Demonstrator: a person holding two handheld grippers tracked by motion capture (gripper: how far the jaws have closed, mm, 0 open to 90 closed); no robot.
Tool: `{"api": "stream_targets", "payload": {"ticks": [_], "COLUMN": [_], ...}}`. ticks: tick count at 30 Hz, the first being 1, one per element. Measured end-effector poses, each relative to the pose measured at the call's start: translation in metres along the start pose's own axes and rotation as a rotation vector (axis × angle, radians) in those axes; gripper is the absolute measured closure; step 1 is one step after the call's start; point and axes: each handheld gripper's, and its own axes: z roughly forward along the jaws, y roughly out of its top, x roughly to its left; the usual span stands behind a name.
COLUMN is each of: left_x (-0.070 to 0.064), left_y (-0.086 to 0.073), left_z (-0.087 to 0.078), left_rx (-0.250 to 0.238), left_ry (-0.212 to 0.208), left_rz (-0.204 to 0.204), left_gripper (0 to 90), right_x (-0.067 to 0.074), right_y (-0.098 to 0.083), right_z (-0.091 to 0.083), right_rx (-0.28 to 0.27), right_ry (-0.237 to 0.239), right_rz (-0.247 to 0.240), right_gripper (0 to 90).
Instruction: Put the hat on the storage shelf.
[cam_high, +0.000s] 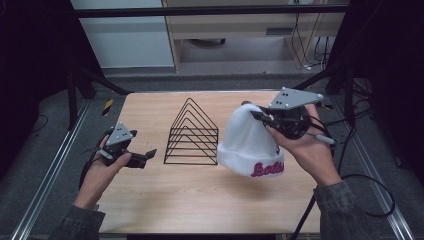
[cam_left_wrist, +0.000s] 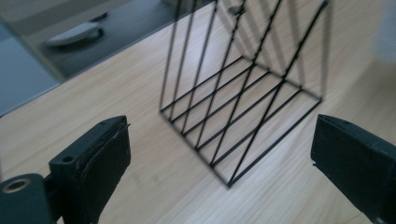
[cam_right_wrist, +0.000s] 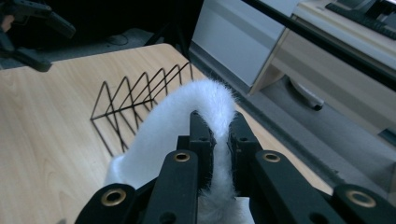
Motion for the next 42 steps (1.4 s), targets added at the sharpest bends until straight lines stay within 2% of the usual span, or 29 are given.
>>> {"api": "stream_targets", "payload": {"ticks": [5, 8, 10, 14, 17, 19, 25, 28, 34, 42], "left_x": [-0.011, -0.016, -0.017, -0.016, -0.016, -0.015, -0.010, -0.010, -0.003, 0.001], "left_y": [0.020, 0.034, 0.044, 0.054, 0.065, 0.070, 0.081, 0.084, 0.088, 0.095], "left_z": [-0.002, -0.004, -0.005, -0.007, -0.010, -0.009, 0.001, 0.004, 0.009, 0.018], "left_rx": [0.020, -0.005, -0.003, 0.004, -0.030, -0.039, -0.076, -0.081, -0.107, -0.118], "left_ry": [-0.040, -0.073, -0.069, -0.058, -0.085, -0.083, -0.117, -0.118, -0.119, -0.138], "left_rz": [0.063, 0.062, 0.075, 0.092, 0.079, 0.075, 0.032, 0.034, 0.008, -0.021], "left_gripper": [4.3, 4.3, 4.2, 5.0, 6.4, 7.1, 14.1, 16.4, 20.0, 21.4], "right_x": [-0.002, -0.004, -0.005, -0.013, -0.020, -0.022, -0.025, -0.026, -0.024, -0.014], "right_y": [0.022, 0.035, 0.039, 0.045, 0.051, 0.055, 0.071, 0.079, 0.096, 0.118], "right_z": [-0.006, -0.008, -0.006, -0.001, 0.000, 0.001, 0.013, 0.021, 0.036, 0.056], "right_rx": [-0.038, -0.067, -0.079, -0.092, -0.112, -0.121, -0.127, -0.129, -0.139, -0.182], "right_ry": [-0.033, -0.053, -0.056, -0.072, -0.077, -0.078, -0.110, -0.115, -0.113, -0.074], "right_rz": [-0.010, -0.005, -0.008, 0.001, 0.026, 0.041, 0.032, 0.033, 0.018, 0.018], "right_gripper": [83.6, 83.6, 83.6, 83.6, 83.6, 83.6, 83.6, 83.6, 83.6, 83.6]}}
